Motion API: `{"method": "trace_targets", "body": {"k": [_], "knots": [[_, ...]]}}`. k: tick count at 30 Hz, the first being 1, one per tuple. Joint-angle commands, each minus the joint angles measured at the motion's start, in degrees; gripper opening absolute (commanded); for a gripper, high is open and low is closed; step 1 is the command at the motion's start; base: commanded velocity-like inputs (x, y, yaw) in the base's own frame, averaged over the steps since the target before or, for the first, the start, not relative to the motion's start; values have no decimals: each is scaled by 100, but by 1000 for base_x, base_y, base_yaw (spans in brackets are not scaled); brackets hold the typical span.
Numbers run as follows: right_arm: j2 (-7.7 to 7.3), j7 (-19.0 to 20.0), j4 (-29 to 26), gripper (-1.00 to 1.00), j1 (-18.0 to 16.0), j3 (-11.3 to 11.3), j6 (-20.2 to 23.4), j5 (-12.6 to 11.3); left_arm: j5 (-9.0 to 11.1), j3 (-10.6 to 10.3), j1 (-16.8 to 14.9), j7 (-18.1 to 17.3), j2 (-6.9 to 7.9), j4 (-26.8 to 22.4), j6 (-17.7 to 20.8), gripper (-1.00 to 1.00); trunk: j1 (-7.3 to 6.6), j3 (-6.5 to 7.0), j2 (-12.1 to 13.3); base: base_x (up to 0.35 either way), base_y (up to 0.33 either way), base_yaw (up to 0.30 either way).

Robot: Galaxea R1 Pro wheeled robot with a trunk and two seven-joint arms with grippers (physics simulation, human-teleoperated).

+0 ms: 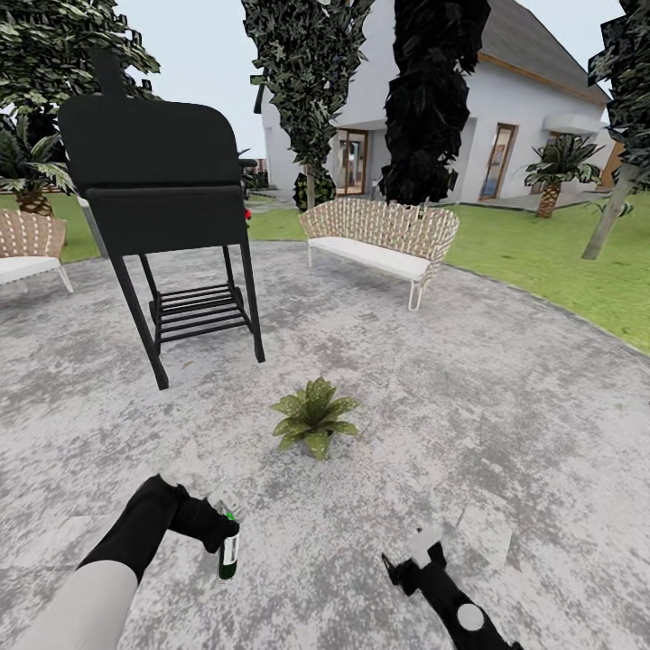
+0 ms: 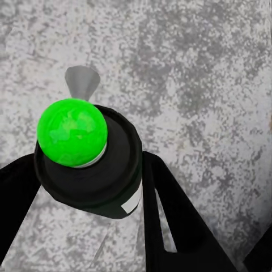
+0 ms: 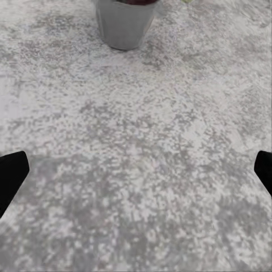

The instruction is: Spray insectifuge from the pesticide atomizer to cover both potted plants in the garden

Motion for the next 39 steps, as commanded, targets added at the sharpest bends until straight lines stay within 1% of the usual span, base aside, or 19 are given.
{"method": "trace_targets", "body": {"k": [1, 2, 4, 7, 8, 9, 10, 11, 13, 16, 18, 20, 23, 25, 28, 30, 32, 37, 39], "knots": [[10, 597, -304, 100, -17, -31, 208, 36, -51, -8, -4, -51, -7, -2, -72, -100, -1, -6, -2, 0, 0, 0], [12, 1082, -520, 100, -75, 65, 360, 38, -86, -50, -3, -71, -3, 5, -178, -100, -1, -6, -2, 0, 0, 0], [13, 1978, -739, 100, -337, 495, 603, 43, -195, -390, -4, -100, 44, 113, -375, -100, -1, -6, -2, 0, 0, 0], [17, 2669, -808, 100, -645, 1127, 914, 33, -302, -912, -58, -109, 76, 695, -507, -100, -1, -6, -2, 0, 0, 0], [19, 2726, -812, 100, -675, 1242, 934, 30, -339, -969, -66, -109, 75, 785, -513, -100, -1, -6, -2, 0, 0, 0], [25, 2800, -819, -100, -713, 1425, 953, 26, -428, -1027, -69, -110, 70, 870, -518, -100, -1, -6, -2, 0, 0, 0], [28, 2887, -823, -100, -737, 1532, 961, 24, -501, -1057, -69, -110, 59, 913, -520, -100, -1, -6, -2, 0, 0, 0], [30, 3181, -843, -100, -754, 1609, 967, 22, -559, -1078, -65, -112, 31, 943, -522, -100, -1, -6, -2, 0, 0, 0], [31, 3604, -952, -100, -760, 1639, 976, 21, -583, -1094, -64, -110, -18, 954, -519, -100, -1, -6, -2, 0, 0, 0], [31, 3855, -1021, -100, -762, 1657, 984, 21, -572, -1386, -62, -108, -87, 958, -524, -100, -1, -6, -2, 0, 0, 0], [52, 4117, -1032, -100, -762, 1662, 990, 21, -563, -1482, -50, -99, -182, 958, -536, -100, -1, -6, -2, 0, 0, 0], [140, 4296, -1076, -100, -762, 1663, 1093, 28, -564, -1507, -32, -83, -280, 958, -544, -100, -1, -6, -2, 0, 0, 0], [230, 4385, -1104, -100, -762, 1663, 1206, 30, -563, -1540, -10, -71, -457, 960, -603, -100, -1, -6, -2, 0, 0, 0], [265, 4400, -1108, -100, -762, 1663, 1220, 30, -536, -1557, -4, -65, -538, 984, -890, -100, -1, -6, -2, 0, 0, 0], [276, 4405, -1109, -100, -762, 1663, 1224, 30, -520, -1560, -3, -58, -646, 1103, -1051, -100, -1, -6, -2, 0, 0, 0], [277, 4405, -1109, -100, -762, 1663, 1225, 30, -517, -1561, -3, -56, -825, 1122, -1073, -100, -1, -6, -2, 0, 0, 0], [278, 4405, -1109, -100, -762, 1663, 1225, 30, -512, -1558, -5, -49, -939, 1125, -1075, -100, -1, -6, -2, 0, 0, 0], [278, 4405, -1109, -100, -762, 1663, 1225, 30, -200, -1553, -9, -48, -963, 1120, -1106, -100, -1, -6, -2, 0, 0, 0], [278, 4405, -1109, -100, -762, 1663, 1225, 30, -149, -1552, -7, -48, -989, 1124, -1203, -100, -1, -6, -2, 0, 0, 0]]}}
